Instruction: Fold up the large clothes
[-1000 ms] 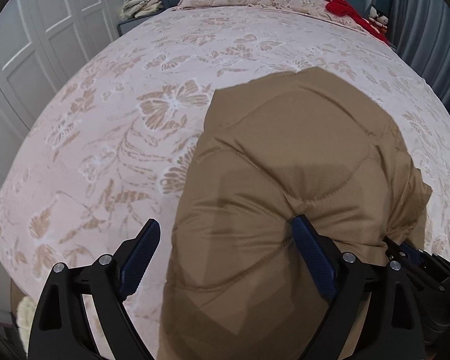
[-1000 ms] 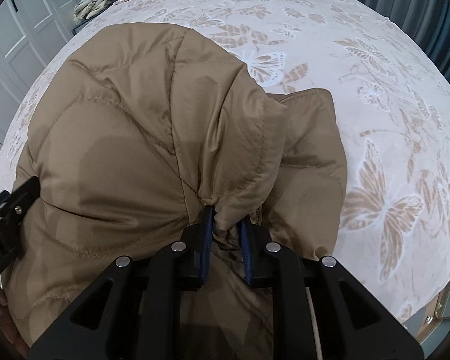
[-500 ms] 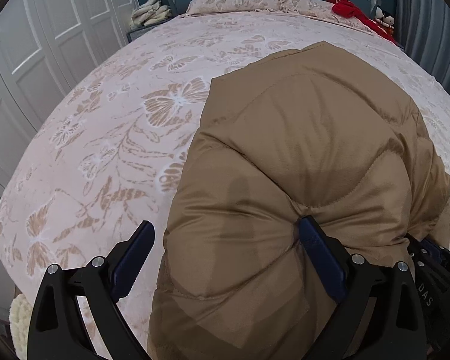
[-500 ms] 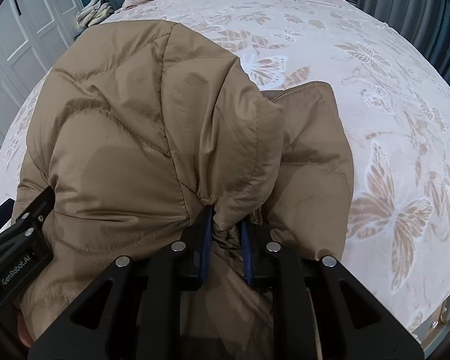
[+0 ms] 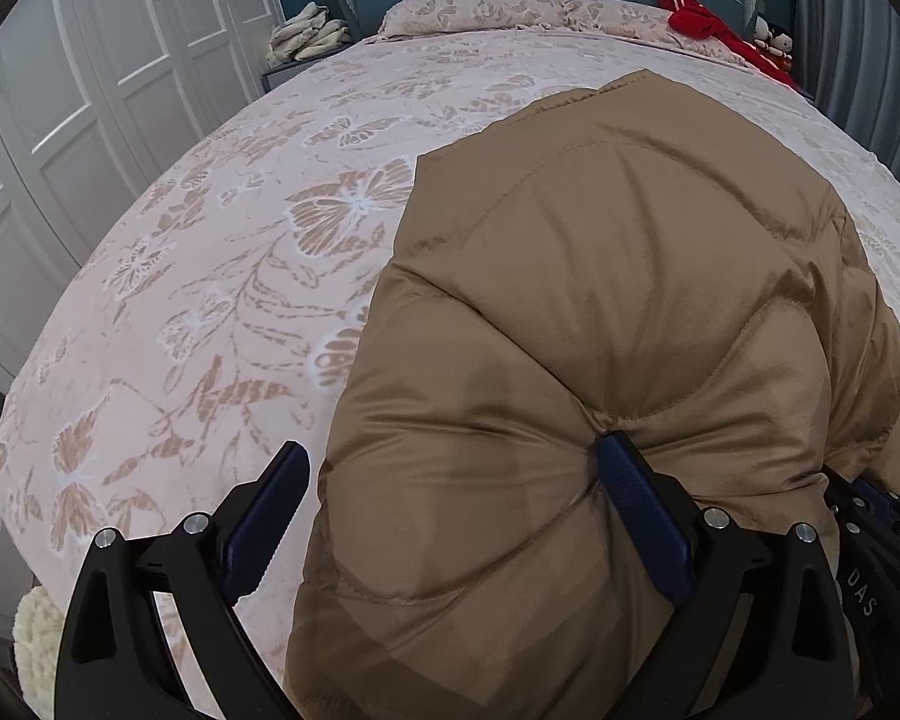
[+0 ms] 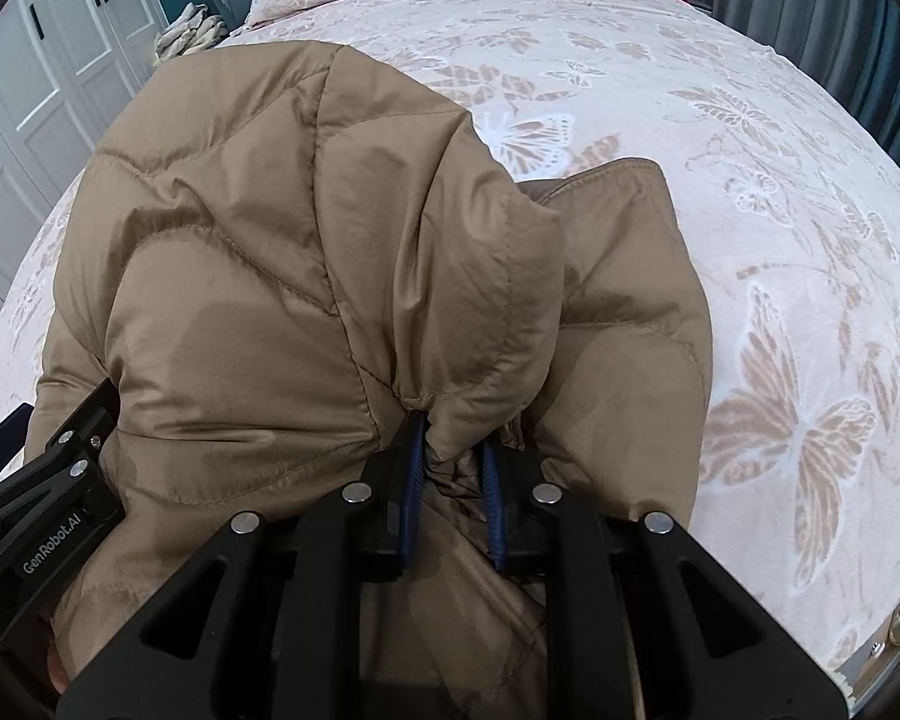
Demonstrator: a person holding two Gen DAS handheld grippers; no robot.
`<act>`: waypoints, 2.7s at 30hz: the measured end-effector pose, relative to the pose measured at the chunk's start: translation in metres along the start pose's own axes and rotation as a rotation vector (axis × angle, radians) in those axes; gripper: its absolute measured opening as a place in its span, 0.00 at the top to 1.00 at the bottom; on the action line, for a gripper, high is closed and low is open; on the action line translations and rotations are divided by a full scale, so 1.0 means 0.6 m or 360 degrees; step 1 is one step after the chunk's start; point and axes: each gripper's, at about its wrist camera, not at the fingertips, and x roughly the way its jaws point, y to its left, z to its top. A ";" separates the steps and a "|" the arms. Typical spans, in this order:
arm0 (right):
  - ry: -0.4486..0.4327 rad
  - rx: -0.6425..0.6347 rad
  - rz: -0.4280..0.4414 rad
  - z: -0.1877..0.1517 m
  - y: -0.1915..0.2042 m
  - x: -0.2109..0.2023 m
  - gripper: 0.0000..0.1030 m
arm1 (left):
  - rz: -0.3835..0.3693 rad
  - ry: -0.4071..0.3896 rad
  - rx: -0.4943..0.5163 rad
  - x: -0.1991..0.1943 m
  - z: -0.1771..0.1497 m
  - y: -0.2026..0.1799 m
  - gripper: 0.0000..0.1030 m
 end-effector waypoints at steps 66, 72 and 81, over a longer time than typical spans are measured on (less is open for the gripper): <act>0.0166 0.0830 0.0874 -0.023 -0.144 0.006 0.60 | -0.1055 0.0357 -0.0554 0.026 0.022 0.120 0.13; 0.0028 0.0561 0.0766 0.057 -0.063 0.001 0.71 | -0.0962 0.0151 -0.0410 0.024 0.088 0.150 0.18; -0.0109 0.0156 0.0587 0.210 0.124 0.042 0.71 | -0.0751 -0.0051 -0.0313 0.104 0.215 0.242 0.19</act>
